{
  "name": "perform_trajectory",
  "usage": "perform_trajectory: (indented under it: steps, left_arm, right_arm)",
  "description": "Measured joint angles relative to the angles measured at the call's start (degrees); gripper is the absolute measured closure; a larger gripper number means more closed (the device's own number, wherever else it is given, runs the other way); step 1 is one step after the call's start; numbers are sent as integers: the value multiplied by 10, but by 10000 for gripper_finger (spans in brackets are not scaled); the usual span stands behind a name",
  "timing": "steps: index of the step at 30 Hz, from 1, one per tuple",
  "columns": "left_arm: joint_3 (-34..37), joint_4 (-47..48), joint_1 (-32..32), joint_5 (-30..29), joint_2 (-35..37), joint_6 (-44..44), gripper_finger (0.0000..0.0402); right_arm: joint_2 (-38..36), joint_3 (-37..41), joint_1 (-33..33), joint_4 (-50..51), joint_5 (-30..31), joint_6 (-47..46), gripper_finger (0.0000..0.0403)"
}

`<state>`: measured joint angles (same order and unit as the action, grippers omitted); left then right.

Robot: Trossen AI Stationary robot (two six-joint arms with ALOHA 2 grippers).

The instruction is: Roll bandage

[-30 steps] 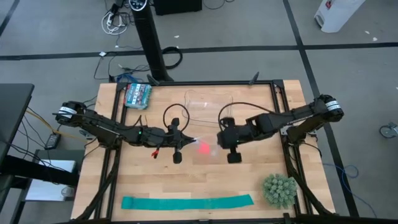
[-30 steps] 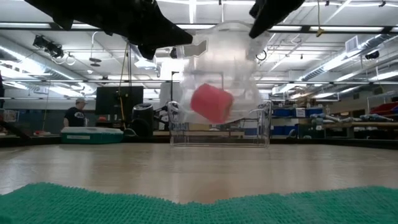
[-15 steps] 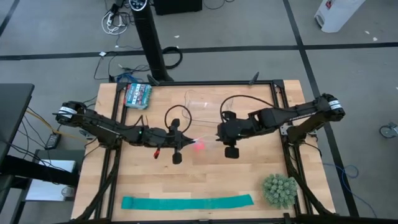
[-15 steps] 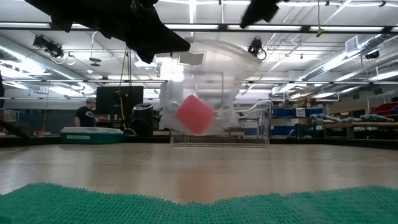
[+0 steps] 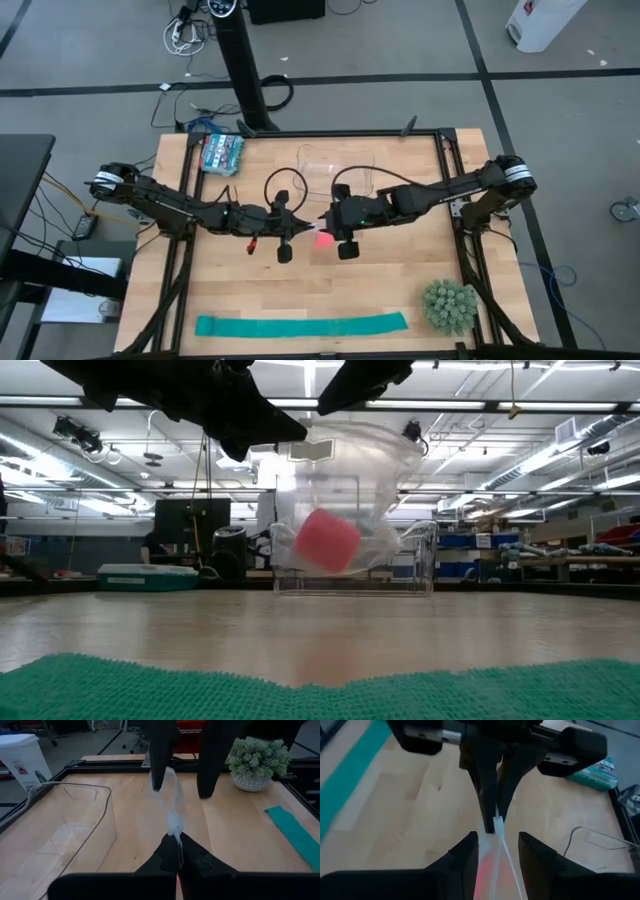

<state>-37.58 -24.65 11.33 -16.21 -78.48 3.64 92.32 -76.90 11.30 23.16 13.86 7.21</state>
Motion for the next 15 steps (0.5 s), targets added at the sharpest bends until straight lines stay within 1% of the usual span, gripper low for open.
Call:
perform_trajectory:
  steps: [4,10,15]
  left_arm:
    - [0,-3,0,0,0,2,396]
    - [0,-9,0,0,0,9,396]
    - [0,-25,0,0,0,10,396]
  right_arm:
    - [11,0,-4,-23,-1,10,275]
    - [13,0,-10,-37,-19,21,277]
    - [13,0,-11,-42,-21,30,277]
